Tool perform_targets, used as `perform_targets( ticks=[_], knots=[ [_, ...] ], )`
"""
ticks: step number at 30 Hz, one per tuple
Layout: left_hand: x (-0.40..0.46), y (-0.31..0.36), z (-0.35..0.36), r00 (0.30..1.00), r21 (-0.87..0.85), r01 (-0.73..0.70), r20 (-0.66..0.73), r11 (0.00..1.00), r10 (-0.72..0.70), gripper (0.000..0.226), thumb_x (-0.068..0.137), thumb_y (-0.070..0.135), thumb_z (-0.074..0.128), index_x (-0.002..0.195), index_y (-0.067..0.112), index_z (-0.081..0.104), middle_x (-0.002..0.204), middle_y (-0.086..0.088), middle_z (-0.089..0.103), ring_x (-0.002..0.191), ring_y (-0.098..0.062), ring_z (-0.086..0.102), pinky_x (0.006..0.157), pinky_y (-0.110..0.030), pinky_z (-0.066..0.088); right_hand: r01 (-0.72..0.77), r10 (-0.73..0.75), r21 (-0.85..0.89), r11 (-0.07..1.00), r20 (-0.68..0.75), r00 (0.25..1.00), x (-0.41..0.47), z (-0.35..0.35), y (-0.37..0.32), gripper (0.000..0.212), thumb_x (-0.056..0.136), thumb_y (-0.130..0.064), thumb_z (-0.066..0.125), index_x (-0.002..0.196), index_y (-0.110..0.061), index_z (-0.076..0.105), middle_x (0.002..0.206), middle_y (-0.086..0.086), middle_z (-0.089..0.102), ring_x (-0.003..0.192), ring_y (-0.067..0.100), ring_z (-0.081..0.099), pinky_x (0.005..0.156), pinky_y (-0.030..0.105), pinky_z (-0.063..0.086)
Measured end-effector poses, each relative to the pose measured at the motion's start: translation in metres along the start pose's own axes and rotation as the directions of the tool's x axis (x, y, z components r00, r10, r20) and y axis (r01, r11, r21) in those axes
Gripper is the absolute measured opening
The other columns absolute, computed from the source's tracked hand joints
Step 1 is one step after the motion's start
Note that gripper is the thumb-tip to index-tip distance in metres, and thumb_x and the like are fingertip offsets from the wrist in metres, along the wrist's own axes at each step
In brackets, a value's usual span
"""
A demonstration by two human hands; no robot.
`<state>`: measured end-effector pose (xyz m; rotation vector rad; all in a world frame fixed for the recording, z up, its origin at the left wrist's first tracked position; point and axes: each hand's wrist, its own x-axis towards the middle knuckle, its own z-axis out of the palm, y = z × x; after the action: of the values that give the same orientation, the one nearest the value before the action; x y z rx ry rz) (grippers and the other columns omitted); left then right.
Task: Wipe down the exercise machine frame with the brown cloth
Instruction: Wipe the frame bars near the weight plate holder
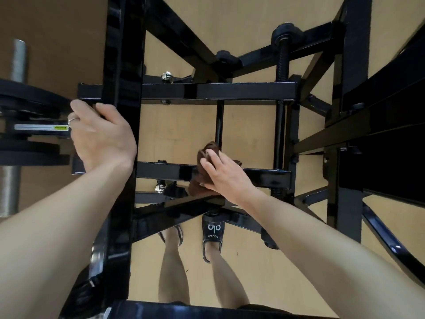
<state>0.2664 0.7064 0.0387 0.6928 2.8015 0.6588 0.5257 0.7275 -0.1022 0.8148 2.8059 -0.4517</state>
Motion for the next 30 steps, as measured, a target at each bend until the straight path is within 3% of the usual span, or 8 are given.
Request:
perform_targets(
  ticks=[2,6,10,14,18,22,26,30],
  knots=[
    [0.000,0.000,-0.001,1.000,-0.024,0.003,0.008,1.000,-0.003,0.045,0.107,0.036,0.026,0.125,-0.001,0.044,0.118,-0.025,0.056,0.099,-0.038,0.058,0.073,-0.039,0.041,0.004,-0.005,-0.035,0.999,-0.018,1.000,-0.021,-0.008,0.015,0.080,0.082,-0.052,0.079,0.139,-0.010,0.042,0.144,0.020,0.039,0.129,0.037,0.041,0.113,0.050,0.042],
    [-0.001,0.001,-0.003,0.999,-0.055,0.026,0.029,0.998,-0.025,0.044,0.107,0.037,0.027,0.124,0.000,0.044,0.118,-0.023,0.055,0.099,-0.039,0.058,0.074,-0.041,0.044,-0.162,0.166,-0.069,0.984,0.056,0.985,-0.088,-0.032,0.054,0.090,0.075,-0.045,0.089,0.143,-0.014,0.039,0.152,0.017,0.037,0.134,0.040,0.050,0.107,0.055,0.048],
    [-0.001,0.005,-0.004,0.998,-0.055,0.056,0.040,0.997,-0.054,0.042,0.108,0.035,0.027,0.125,0.000,0.044,0.121,-0.023,0.054,0.103,-0.041,0.057,0.075,-0.040,0.039,-0.213,0.231,-0.120,0.970,0.163,0.959,-0.093,-0.043,0.057,0.077,0.081,-0.047,0.084,0.143,-0.015,0.052,0.154,0.015,0.041,0.134,0.041,0.052,0.106,0.053,0.049],
    [-0.001,0.006,-0.005,0.997,-0.031,0.056,0.052,0.998,-0.054,0.040,0.109,0.034,0.027,0.125,0.000,0.044,0.121,-0.022,0.054,0.101,-0.038,0.057,0.072,-0.039,0.039,-0.079,0.089,-0.054,0.995,0.232,0.969,-0.041,-0.040,0.032,0.068,0.094,-0.057,0.064,0.145,-0.015,0.049,0.154,0.015,0.041,0.138,0.038,0.045,0.118,0.050,0.039],
    [0.000,0.005,-0.004,0.996,-0.025,0.065,0.057,0.998,-0.063,0.038,0.109,0.032,0.028,0.123,0.001,0.044,0.121,-0.021,0.055,0.101,-0.038,0.057,0.071,-0.040,0.042,0.023,-0.033,0.047,0.999,0.208,0.978,0.024,-0.025,-0.016,0.063,0.092,-0.055,0.067,0.136,-0.014,0.051,0.143,0.015,0.049,0.124,0.036,0.053,0.111,0.047,0.045],
    [0.000,0.003,-0.002,0.998,-0.038,0.048,0.041,0.998,-0.047,0.035,0.109,0.032,0.029,0.118,0.003,0.045,0.113,-0.018,0.056,0.093,-0.034,0.057,0.068,-0.038,0.042,-0.041,-0.009,0.221,0.974,0.221,0.975,0.090,-0.008,-0.069,0.059,0.095,-0.054,0.063,0.136,-0.013,0.049,0.147,0.012,0.046,0.122,0.034,0.052,0.102,0.047,0.050],
    [-0.001,0.000,0.001,1.000,-0.033,0.024,0.013,0.999,-0.024,0.030,0.109,0.032,0.029,0.114,0.006,0.045,0.103,-0.012,0.052,0.081,-0.024,0.050,0.055,-0.021,0.031,0.007,-0.048,0.174,0.985,0.238,0.970,0.135,0.014,-0.102,0.063,0.101,-0.052,0.053,0.146,-0.010,0.044,0.148,0.015,0.045,0.124,0.037,0.052,0.105,0.046,0.047],
    [-0.002,-0.001,0.000,1.000,-0.034,0.022,0.017,0.999,-0.021,0.030,0.109,0.032,0.030,0.115,0.006,0.045,0.101,-0.009,0.049,0.081,-0.022,0.049,0.055,-0.017,0.029,0.058,-0.087,0.158,0.986,0.185,0.979,0.131,0.021,-0.104,0.062,0.099,-0.050,0.059,0.146,-0.011,0.045,0.148,0.014,0.045,0.121,0.034,0.054,0.103,0.044,0.049]
  ],
)
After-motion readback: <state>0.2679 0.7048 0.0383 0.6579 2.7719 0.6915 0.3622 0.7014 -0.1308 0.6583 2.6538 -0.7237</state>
